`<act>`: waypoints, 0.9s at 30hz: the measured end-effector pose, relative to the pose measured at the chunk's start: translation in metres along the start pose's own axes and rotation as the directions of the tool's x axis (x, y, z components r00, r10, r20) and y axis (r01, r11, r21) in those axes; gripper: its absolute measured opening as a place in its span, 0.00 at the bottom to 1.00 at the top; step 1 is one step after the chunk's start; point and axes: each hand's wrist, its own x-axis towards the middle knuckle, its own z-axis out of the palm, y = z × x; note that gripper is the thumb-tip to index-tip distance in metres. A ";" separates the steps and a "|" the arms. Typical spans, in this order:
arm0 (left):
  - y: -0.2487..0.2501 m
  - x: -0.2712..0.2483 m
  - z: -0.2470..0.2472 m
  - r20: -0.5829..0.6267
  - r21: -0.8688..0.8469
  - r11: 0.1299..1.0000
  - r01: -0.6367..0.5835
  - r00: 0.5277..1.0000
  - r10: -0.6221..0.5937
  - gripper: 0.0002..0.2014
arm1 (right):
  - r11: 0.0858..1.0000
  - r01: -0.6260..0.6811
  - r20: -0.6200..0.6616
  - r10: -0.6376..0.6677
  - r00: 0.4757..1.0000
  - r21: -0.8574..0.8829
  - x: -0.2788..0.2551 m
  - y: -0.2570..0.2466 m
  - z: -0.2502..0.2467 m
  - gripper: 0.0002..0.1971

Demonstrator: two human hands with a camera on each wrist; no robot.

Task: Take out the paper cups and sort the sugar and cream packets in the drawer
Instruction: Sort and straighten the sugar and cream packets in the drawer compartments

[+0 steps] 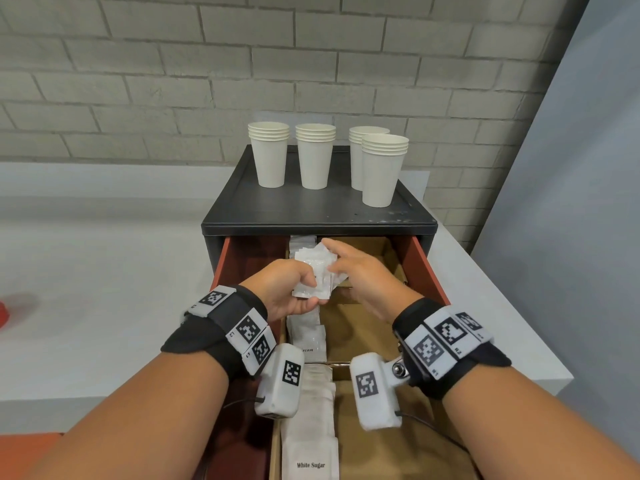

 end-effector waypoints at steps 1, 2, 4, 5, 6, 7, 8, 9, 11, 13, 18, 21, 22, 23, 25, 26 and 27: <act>0.000 0.000 0.000 -0.009 -0.018 1.000 0.000 1.000 0.000 0.17 | 0.999 -0.006 0.011 0.006 1.000 -0.041 0.001 -0.001 -0.005 0.30; 0.000 0.000 0.000 -0.016 -0.030 1.000 0.000 1.000 0.000 0.18 | 0.995 -0.016 0.020 0.018 1.000 -0.095 0.000 -0.003 -0.008 0.33; 0.000 0.001 0.001 -0.026 -0.064 0.998 -0.006 1.000 0.005 0.18 | 0.976 -0.018 0.050 0.030 0.998 -0.218 -0.002 -0.004 -0.008 0.36; 0.000 0.002 0.001 -0.038 -0.092 0.996 -0.013 0.999 0.009 0.18 | 0.962 -0.013 0.064 0.032 0.997 -0.272 -0.003 -0.005 -0.006 0.37; 0.000 0.002 0.001 -0.052 -0.118 0.993 -0.024 0.998 0.018 0.17 | 0.951 -0.011 0.069 0.034 0.997 -0.308 -0.004 -0.005 -0.002 0.38; 0.000 0.003 0.001 -0.069 -0.136 0.990 -0.037 0.997 0.028 0.16 | 0.948 -0.009 0.071 0.033 0.997 -0.319 -0.003 -0.004 0.002 0.39; 0.000 0.004 0.001 -0.082 -0.142 0.989 -0.048 0.996 0.037 0.15 | 0.948 -0.013 0.070 0.038 0.997 -0.317 -0.003 -0.004 0.005 0.41; 0.000 0.004 0.001 -0.087 -0.146 0.988 -0.056 0.995 0.044 0.15 | 0.950 -0.017 0.071 0.041 0.997 -0.312 -0.003 -0.004 0.007 0.41; 0.000 0.004 0.003 -0.082 -0.152 0.986 -0.070 0.995 0.058 0.13 | 0.951 -0.034 0.078 0.061 0.995 -0.307 -0.005 -0.006 0.010 0.44; 0.001 0.003 0.004 -0.086 -0.166 0.983 -0.081 0.994 0.068 0.11 | 0.954 -0.041 0.093 0.072 0.993 -0.298 -0.007 -0.007 0.010 0.46; 0.003 0.004 0.001 -0.120 -0.243 0.966 -0.085 0.991 0.057 0.15 | 0.954 -0.039 0.070 0.063 0.996 -0.299 -0.010 -0.011 0.005 0.48; 0.002 0.003 0.003 -0.076 -0.257 0.962 -0.097 0.994 0.080 0.18 | 0.951 -0.031 0.115 0.069 0.991 -0.308 -0.012 -0.012 0.010 0.48; 0.002 0.003 0.003 -0.067 -0.257 0.961 -0.105 0.994 0.091 0.19 | 0.951 -0.023 0.134 0.067 0.989 -0.307 -0.012 -0.011 0.013 0.48; 0.002 0.003 0.004 -0.066 -0.260 0.959 -0.112 0.993 0.098 0.19 | 0.951 -0.023 0.143 0.070 0.987 -0.308 -0.011 -0.010 0.014 0.48; 0.002 0.004 0.004 -0.069 -0.280 0.952 -0.121 0.992 0.106 0.20 | 0.954 -0.035 0.126 0.076 0.989 -0.299 -0.007 -0.007 0.013 0.48; 0.002 0.004 0.003 -0.067 -0.294 0.948 -0.124 0.992 0.109 0.19 | 0.956 -0.039 0.119 0.077 0.990 -0.291 -0.005 -0.005 0.012 0.48; 0.003 0.003 0.003 -0.065 -0.300 0.946 -0.124 0.992 0.109 0.18 | 0.959 -0.036 0.135 0.077 0.988 -0.281 -0.004 -0.004 0.011 0.47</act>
